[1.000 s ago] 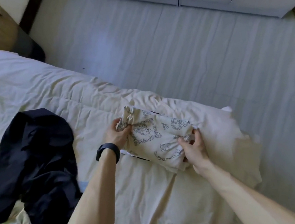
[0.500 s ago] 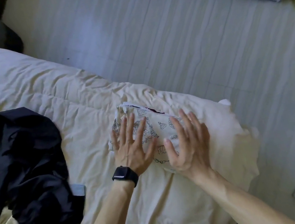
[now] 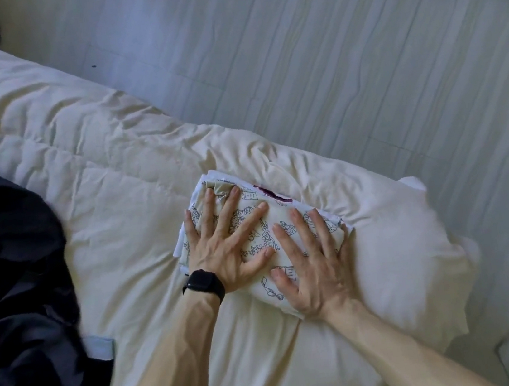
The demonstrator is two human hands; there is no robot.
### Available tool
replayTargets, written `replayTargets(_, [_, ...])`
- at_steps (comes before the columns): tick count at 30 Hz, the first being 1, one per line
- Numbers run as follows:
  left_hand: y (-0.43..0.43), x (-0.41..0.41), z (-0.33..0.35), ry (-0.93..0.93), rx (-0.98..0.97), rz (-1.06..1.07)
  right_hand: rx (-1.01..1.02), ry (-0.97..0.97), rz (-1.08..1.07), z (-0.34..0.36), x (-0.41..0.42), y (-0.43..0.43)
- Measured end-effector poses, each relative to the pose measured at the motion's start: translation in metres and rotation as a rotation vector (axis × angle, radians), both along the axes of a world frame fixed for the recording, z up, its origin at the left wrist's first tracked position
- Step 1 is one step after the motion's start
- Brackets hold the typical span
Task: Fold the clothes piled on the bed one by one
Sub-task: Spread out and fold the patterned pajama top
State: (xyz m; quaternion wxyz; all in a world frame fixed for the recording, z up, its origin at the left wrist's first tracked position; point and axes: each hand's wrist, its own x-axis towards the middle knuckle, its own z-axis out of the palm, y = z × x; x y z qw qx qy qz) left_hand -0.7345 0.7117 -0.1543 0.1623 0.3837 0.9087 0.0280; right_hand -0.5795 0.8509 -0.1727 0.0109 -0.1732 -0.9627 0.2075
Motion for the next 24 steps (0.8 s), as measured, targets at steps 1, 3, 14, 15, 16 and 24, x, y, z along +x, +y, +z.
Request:
replayTargets(1, [-0.001,-0.002,-0.005,0.017,0.033,-0.004,0.022,0.02,-0.003,-0.005,-0.001,-0.002])
replayTargets(3, [-0.002,-0.007,-0.01,0.017,0.073,-0.012,0.018,0.062,-0.007,-0.011,-0.004,-0.004])
replayTargets(14, [0.01,-0.017,0.048,-0.044,-0.231,0.007,-0.036,-0.205,0.059,0.05,0.013,0.016])
replayTargets(15, [0.011,-0.019,0.061,-0.024,-0.243,0.032,-0.015,-0.254,0.062,0.062,0.021,0.026])
replayTargets(16, [0.01,-0.019,0.076,0.003,-0.248,0.076,-0.013,-0.311,0.065,0.074,0.029,0.036])
replayTargets(24, [-0.045,0.088,0.23,-0.051,0.155,0.698,-0.052,-0.102,0.135,0.214,0.08,0.034])
